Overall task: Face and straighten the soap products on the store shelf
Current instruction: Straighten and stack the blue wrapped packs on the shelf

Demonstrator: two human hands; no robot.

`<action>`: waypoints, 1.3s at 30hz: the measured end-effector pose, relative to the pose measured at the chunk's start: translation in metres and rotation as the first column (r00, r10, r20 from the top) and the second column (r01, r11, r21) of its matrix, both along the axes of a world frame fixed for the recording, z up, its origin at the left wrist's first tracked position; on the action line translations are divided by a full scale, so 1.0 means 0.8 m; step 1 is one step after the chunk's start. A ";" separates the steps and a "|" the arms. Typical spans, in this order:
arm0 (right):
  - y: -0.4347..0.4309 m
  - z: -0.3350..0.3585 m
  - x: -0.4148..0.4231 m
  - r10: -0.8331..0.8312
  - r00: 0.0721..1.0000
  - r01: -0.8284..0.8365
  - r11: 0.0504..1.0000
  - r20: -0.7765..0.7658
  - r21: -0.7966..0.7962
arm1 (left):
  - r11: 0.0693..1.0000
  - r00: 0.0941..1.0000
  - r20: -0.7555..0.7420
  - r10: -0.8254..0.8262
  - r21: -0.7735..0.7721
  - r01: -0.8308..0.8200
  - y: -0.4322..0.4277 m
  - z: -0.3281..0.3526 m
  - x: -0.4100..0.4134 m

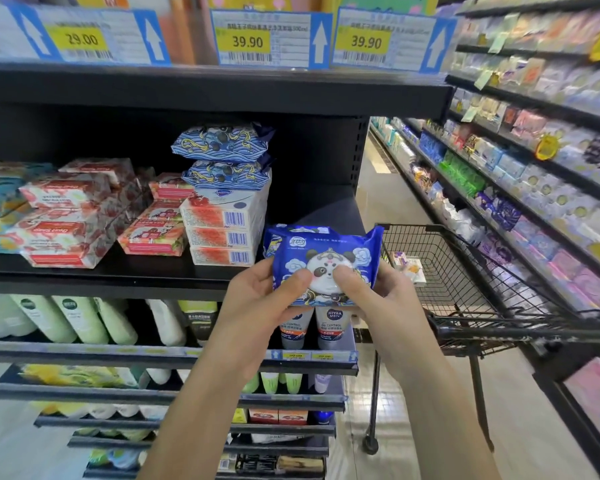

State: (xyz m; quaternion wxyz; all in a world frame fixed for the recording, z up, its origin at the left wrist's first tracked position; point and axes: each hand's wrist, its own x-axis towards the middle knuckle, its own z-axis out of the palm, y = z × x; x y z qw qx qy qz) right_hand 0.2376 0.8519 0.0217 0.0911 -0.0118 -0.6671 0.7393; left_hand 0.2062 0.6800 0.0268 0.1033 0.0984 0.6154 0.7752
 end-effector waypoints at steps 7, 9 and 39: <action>0.011 -0.002 0.012 0.002 0.999 -0.006 0.994 -0.037 -0.108 | 0.998 0.999 -0.015 -0.036 -0.056 0.035 0.006 0.000 0.009; 0.017 -0.003 0.014 0.000 0.998 -0.007 0.996 -0.071 -0.092 | 0.993 0.999 -0.039 -0.037 -0.114 0.033 0.007 0.001 0.009; 0.017 0.003 0.034 -0.054 0.998 0.048 0.987 -0.036 -0.150 | 0.994 0.992 -0.122 0.025 -0.099 -0.037 0.023 0.010 0.021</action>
